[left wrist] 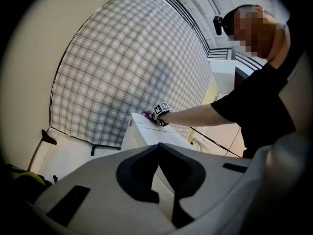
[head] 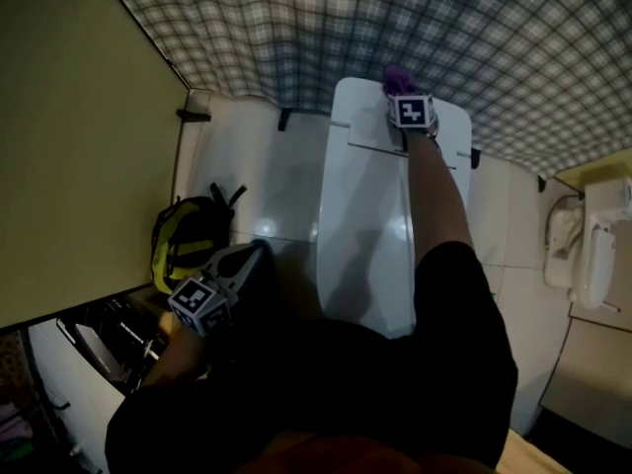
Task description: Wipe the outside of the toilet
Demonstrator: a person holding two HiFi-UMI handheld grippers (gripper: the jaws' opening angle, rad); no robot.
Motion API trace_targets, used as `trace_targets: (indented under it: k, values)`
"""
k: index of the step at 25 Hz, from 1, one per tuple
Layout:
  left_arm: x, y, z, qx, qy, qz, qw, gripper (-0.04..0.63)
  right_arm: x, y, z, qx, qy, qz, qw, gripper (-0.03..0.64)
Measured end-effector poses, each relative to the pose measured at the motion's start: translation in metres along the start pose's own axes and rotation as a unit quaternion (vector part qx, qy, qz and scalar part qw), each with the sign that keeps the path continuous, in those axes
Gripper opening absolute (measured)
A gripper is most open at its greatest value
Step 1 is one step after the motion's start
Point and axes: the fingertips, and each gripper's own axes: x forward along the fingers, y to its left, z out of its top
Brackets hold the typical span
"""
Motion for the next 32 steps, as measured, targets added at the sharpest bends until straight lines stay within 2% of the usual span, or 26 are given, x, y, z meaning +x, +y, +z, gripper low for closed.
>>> trace_targets:
  k: [2,3,5,7,9,11,13,18,23,27,32]
  values:
    - [0.001,-0.001,-0.001,0.000,0.004,0.001,1.0000,0.002,0.002,0.008,-0.007,0.014,0.017,0.033,0.999,0.103]
    - [0.001,-0.002,-0.002,-0.002,0.006,0.002,1.0000,0.002,0.002,0.008,-0.006,0.008,0.014,0.033,0.999,0.103]
    - [0.000,-0.004,-0.001,-0.001,0.006,0.002,1.0000,0.002,-0.003,0.004,-0.003,-0.010,0.006,0.022,1.000,0.101]
    - [-0.001,-0.007,0.002,0.011,0.006,0.002,0.9999,0.002,-0.012,0.008,-0.012,-0.008,0.019,0.023,1.000,0.101]
    - [-0.004,-0.011,0.004,0.023,0.004,0.002,0.9997,0.002,-0.027,0.009,-0.027,-0.013,0.029,0.006,0.999,0.101]
    - [-0.006,-0.015,0.006,0.027,-0.001,0.003,0.9996,0.002,-0.045,0.011,-0.040,-0.023,0.019,-0.011,0.999,0.101]
    - [-0.009,-0.023,0.008,0.028,-0.008,0.001,0.9996,0.002,-0.064,0.020,-0.052,-0.027,0.000,-0.007,1.000,0.101]
    - [-0.025,-0.047,0.009,0.033,-0.024,-0.006,0.9992,0.002,-0.113,0.049,-0.105,-0.034,0.012,0.007,0.999,0.101]
    - [-0.044,-0.068,-0.004,0.012,-0.048,-0.028,0.9984,0.000,-0.166,0.074,-0.158,-0.031,0.019,0.010,0.999,0.100]
    - [-0.051,-0.099,-0.023,0.024,-0.037,-0.047,0.9979,0.002,-0.212,0.092,-0.198,-0.040,0.021,0.015,0.999,0.098]
    - [-0.058,-0.109,-0.035,0.043,-0.031,-0.052,0.9972,0.000,-0.251,0.123,-0.237,-0.045,0.026,0.031,0.998,0.100]
